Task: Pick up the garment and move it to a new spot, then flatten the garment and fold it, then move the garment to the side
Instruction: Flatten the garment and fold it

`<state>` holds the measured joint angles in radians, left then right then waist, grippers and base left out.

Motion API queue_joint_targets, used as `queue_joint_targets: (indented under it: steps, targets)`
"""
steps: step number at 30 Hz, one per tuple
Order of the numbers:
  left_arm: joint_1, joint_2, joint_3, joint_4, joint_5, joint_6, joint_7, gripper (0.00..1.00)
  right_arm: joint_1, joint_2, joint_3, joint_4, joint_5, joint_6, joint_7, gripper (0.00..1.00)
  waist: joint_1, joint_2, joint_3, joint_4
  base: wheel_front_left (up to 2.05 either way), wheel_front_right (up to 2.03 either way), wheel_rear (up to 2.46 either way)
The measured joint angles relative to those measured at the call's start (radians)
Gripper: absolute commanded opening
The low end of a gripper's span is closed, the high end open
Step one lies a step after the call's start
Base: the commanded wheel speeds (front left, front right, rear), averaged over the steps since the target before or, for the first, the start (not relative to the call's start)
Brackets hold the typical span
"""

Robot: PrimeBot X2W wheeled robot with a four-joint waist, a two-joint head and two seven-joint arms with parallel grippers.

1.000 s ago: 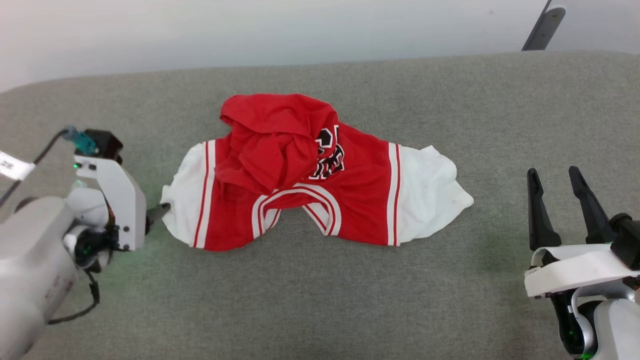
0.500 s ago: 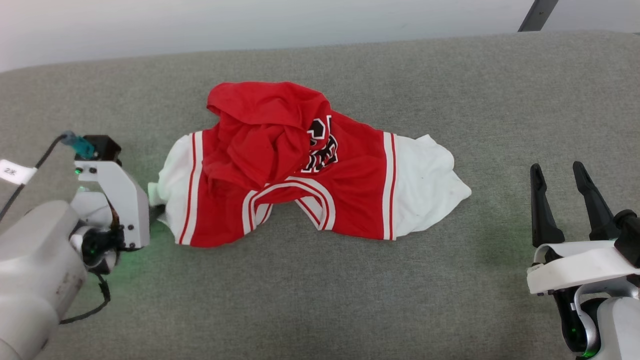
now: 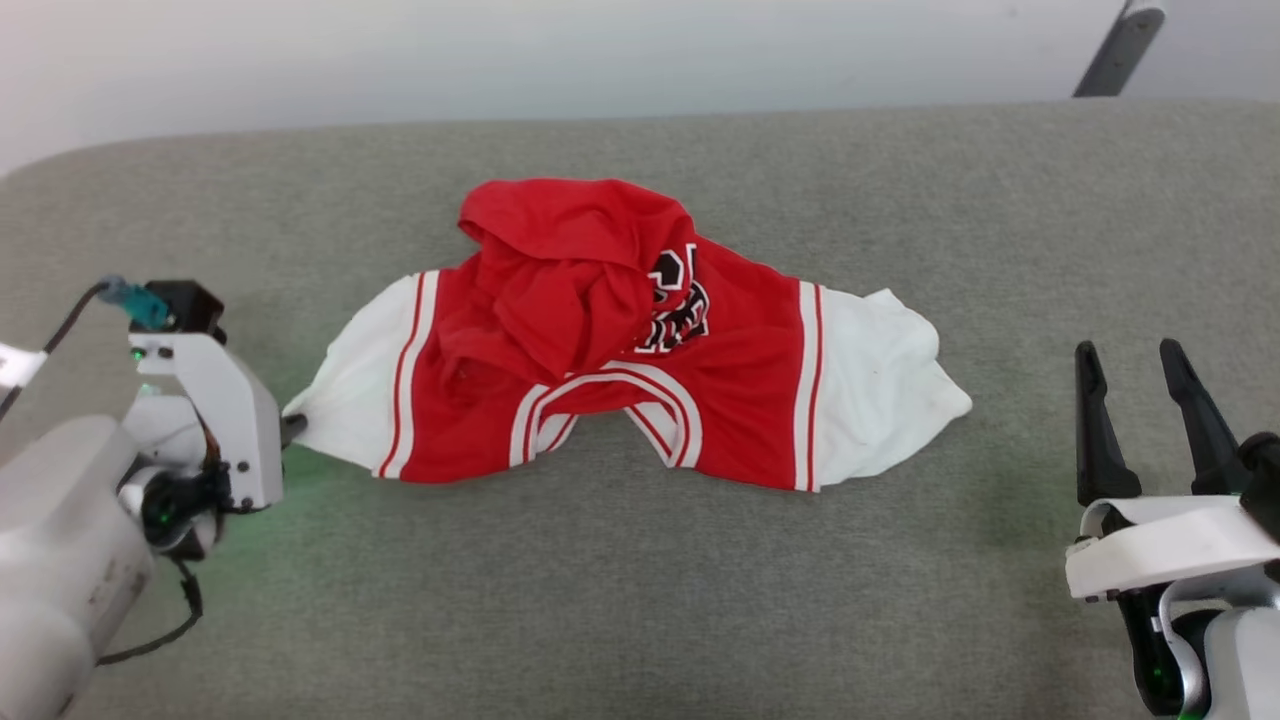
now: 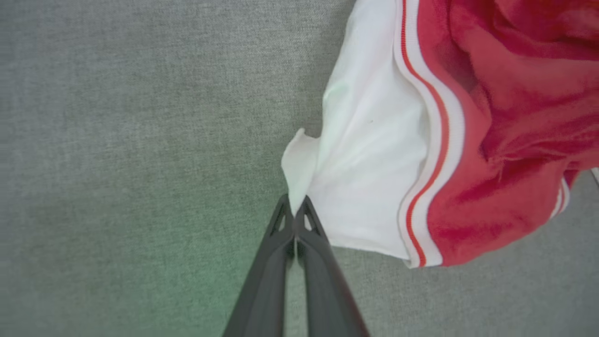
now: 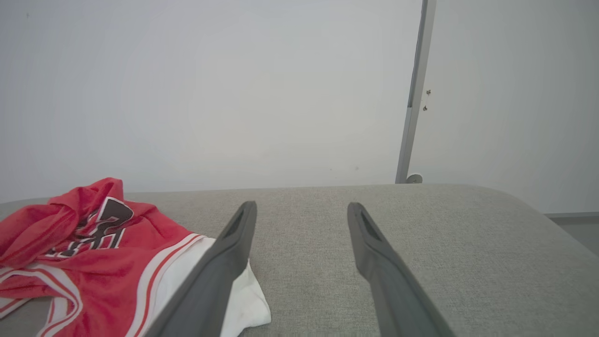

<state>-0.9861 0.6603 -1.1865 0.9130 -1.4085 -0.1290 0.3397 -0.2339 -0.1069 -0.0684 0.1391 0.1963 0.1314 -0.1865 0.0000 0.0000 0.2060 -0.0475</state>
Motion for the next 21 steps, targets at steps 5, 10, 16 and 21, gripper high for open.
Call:
queue_joint_targets:
  steps: [5,10,16,21]
  targets:
    - [0.039,0.057,0.002,-0.067,-0.008,0.016,-0.004,0.00,0.005,0.001,-0.012,-0.001,0.000,0.000,0.004,1.00,0.0000,0.0000,-0.017,0.026,0.00,0.00,0.00]
    - [0.114,0.129,-0.011,-0.185,-0.014,0.076,0.012,0.00,0.012,0.005,-0.017,-0.004,0.000,0.000,0.009,1.00,0.0000,0.0000,-0.030,0.045,0.00,0.00,0.00]
    - [0.202,0.195,-0.020,-0.327,-0.018,0.144,-0.010,0.00,0.019,0.012,-0.024,-0.007,0.000,0.000,0.011,1.00,0.0000,0.0000,-0.036,0.055,0.00,0.00,0.00]
    - [0.227,0.213,-0.012,-0.390,-0.027,0.173,-0.036,0.41,0.019,0.015,-0.021,-0.006,0.001,0.000,0.012,1.00,0.0000,0.0000,-0.037,0.055,0.00,0.00,0.00]
